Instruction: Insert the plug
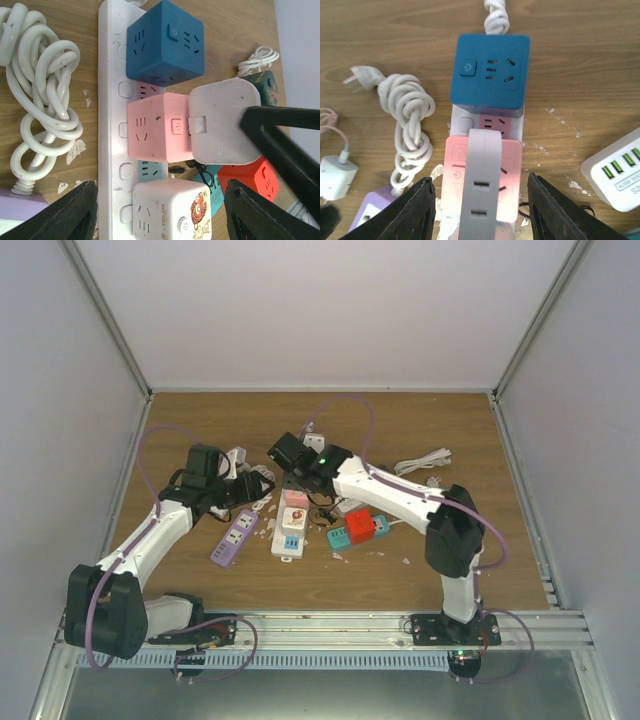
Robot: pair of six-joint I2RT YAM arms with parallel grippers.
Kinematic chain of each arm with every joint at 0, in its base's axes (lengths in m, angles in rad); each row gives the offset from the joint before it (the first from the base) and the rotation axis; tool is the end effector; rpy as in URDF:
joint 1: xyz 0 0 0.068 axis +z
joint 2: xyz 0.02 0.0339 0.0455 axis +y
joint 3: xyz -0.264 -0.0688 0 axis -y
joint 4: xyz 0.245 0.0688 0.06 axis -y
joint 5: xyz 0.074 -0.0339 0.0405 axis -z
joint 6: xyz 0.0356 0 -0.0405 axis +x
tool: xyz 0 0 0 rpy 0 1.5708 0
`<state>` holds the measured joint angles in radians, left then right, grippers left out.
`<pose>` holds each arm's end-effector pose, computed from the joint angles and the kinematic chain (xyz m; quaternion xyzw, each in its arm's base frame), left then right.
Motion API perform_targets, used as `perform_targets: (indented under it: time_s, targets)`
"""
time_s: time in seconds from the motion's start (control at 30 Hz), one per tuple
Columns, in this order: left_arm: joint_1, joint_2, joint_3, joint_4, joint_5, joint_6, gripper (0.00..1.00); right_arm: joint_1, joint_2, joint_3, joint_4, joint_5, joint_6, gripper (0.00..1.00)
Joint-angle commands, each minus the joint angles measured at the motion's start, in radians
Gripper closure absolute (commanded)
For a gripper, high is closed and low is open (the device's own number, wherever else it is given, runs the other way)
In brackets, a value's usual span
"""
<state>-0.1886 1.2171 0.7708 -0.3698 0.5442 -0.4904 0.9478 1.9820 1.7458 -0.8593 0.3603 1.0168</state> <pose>0.2392 -0.0644 0.2334 -0.0367 0.9002 -0.3538 0.2514 0.2593 0.3394 0.2611 0.0751 0.9541 0.0960 0.2734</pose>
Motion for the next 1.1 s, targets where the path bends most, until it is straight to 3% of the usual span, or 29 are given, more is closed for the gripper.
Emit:
perform_targets:
  time_s: [0.0,0.3,0.53,0.67,0.8,1.07]
  targets:
    - [-0.021,-0.01,0.038,0.035,-0.036,-0.018,0.3,-0.004,-0.137,-0.086,0.091,0.007,-0.027,0.47]
    - [-0.179,0.06,0.202,-0.069,-0.239,0.009,0.27,-0.055,-0.457,-0.437,0.282,0.074,0.039,0.43]
    - [-0.335,0.243,0.396,-0.235,-0.48,0.05,0.25,-0.131,-0.653,-0.687,0.351,0.097,0.072,0.43]
    - [-0.384,0.337,0.472,-0.302,-0.519,0.073,0.27,-0.162,-0.696,-0.766,0.356,0.091,0.065,0.43]
    - [-0.435,0.414,0.541,-0.369,-0.58,0.074,0.32,-0.182,-0.715,-0.816,0.377,0.077,0.06,0.43]
    - [-0.461,0.45,0.588,-0.421,-0.672,0.041,0.56,-0.2,-0.721,-0.86,0.414,0.047,0.043,0.43]
